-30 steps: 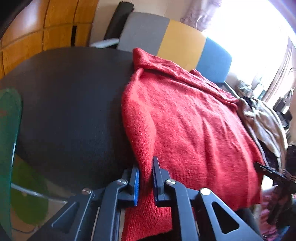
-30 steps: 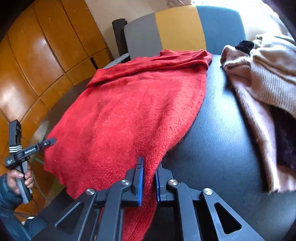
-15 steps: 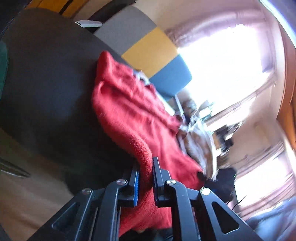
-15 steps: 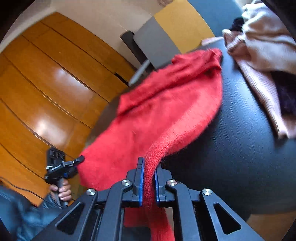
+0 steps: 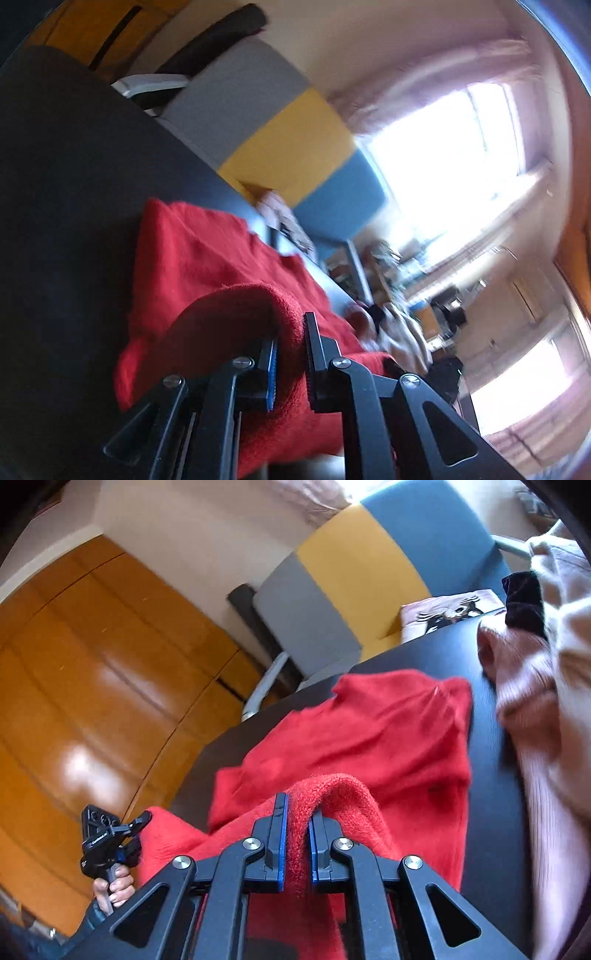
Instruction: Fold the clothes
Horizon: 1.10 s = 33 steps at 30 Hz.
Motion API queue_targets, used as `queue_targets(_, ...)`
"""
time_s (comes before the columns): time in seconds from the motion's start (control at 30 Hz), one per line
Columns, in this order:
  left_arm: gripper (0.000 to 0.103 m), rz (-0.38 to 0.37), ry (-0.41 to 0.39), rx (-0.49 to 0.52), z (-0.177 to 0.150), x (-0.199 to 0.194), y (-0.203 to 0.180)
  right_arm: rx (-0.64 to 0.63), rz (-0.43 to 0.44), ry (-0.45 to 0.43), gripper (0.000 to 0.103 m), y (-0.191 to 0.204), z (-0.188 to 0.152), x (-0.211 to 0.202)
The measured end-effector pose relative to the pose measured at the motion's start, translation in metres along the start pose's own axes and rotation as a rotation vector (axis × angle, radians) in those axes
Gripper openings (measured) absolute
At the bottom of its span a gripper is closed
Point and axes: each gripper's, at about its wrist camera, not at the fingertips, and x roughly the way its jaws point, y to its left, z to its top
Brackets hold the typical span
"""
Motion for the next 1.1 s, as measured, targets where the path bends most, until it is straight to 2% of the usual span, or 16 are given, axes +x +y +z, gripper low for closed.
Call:
queue_targets(0.17, 0.011, 0.107, 0.028, -0.114, 0.042, 0.076, 0.042, 0.044, -0.087, 0.029, 0.009, -0.038, 0.037, 0.054)
queue_targets(0.27, 0.011, 0.205, 0.097, -0.149, 0.038, 0.109, 0.068, 0.066, -0.141, 0.082, 0.01, -0.06, 0.038, 0.079)
queue_targets(0.3, 0.011, 0.208, 0.109, -0.144, 0.034, 0.113, 0.072, 0.069, -0.14, 0.092, 0.007, -0.064, 0.035, 0.082)
queue_targets(0.37, 0.011, 0.21, 0.112, -0.107, 0.028, 0.11, 0.072, 0.062, -0.126, 0.099, 0.007, -0.068, 0.028, 0.083)
queue_targets(0.53, 0.011, 0.274, 0.161, -0.007, 0.002, 0.091, 0.058, 0.036, -0.105, 0.136, 0.007, -0.06, 0.0, 0.067)
queue_targets(0.7, 0.011, 0.272, 0.176, -0.008, -0.028, 0.062, 0.056, 0.031, -0.086, 0.189, 0.007, -0.047, -0.038, 0.037)
queue_targets(0.87, 0.011, 0.285, 0.161, 0.003, -0.043, 0.055, 0.05, 0.066, -0.067, 0.18, 0.007, -0.038, -0.073, 0.009)
queue_targets(0.9, 0.012, 0.288, 0.161, -0.001, -0.042, 0.057, 0.047, 0.074, -0.062, 0.169, 0.008, -0.037, -0.077, 0.004)
queue_targets(0.97, 0.014, 0.233, 0.164, -0.028, -0.039, 0.053, 0.045, 0.09, -0.055, 0.152, 0.016, -0.032, -0.081, -0.003)
queue_targets(1.0, 0.016, 0.211, 0.153, -0.057, -0.038, 0.05, 0.046, 0.088, -0.047, 0.147, 0.024, -0.026, -0.082, -0.006)
queue_targets(1.07, 0.026, 0.17, 0.135, -0.11, -0.037, 0.043, 0.047, 0.078, -0.029, 0.137, 0.039, -0.015, -0.083, -0.014)
queue_targets(1.1, 0.027, 0.156, 0.134, -0.124, -0.04, 0.039, 0.047, 0.075, -0.012, 0.138, 0.044, -0.011, -0.084, -0.017)
